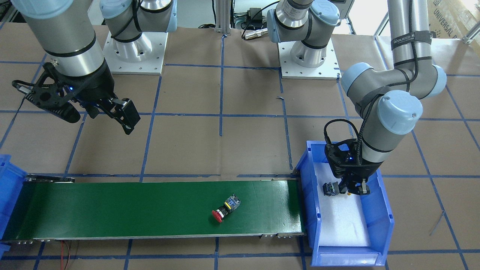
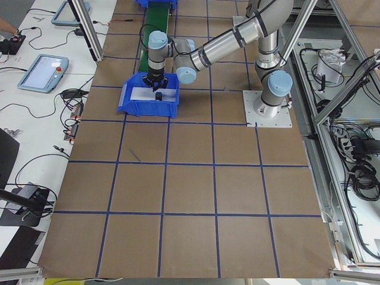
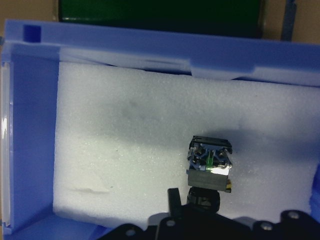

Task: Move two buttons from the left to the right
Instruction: 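Reach right gripper to red button on belt while left grips yellow button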

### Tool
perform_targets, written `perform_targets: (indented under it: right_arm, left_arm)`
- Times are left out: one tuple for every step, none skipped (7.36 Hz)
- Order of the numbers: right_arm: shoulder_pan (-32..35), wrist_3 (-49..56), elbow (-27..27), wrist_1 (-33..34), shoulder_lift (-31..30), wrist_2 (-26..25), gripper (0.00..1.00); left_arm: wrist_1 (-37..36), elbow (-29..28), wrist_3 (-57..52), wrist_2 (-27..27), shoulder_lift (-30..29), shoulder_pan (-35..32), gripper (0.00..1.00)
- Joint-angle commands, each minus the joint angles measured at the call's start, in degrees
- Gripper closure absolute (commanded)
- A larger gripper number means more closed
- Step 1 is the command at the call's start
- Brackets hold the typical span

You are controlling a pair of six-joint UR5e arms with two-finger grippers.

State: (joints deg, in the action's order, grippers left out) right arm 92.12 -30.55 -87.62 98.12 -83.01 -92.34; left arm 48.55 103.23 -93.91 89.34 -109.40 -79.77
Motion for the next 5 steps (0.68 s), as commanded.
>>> perform_targets:
  right_arm:
    - [0.60,-9.93,0.09,1.11,3.27,1.62,0.00]
    - [1.39,-13.80,0.17,0.94,4.77,2.42,0.00]
    - [3.49,-18.45,0.17,1.28,6.18,2.43,0.00]
    - [5.77,-21.19,0.43,2.33,8.28,2.34,0.00]
    - [8.05,-22.52,0.44,7.13,11.17,1.47,0.00]
  left_arm:
    - [0.05,0.48,0.84,-0.39,-0.73,0.23,0.01]
    - [-0.30,0.48,0.84,-0.48,-1.51,0.23,0.01]
    - [-0.74,0.31,0.84,-0.57,-2.30,0.23,0.01]
    - [-1.26,0.31,0.84,-0.65,-3.27,0.32,0.01]
    - [-1.88,0.22,0.84,-0.65,-4.32,0.32,0.01]
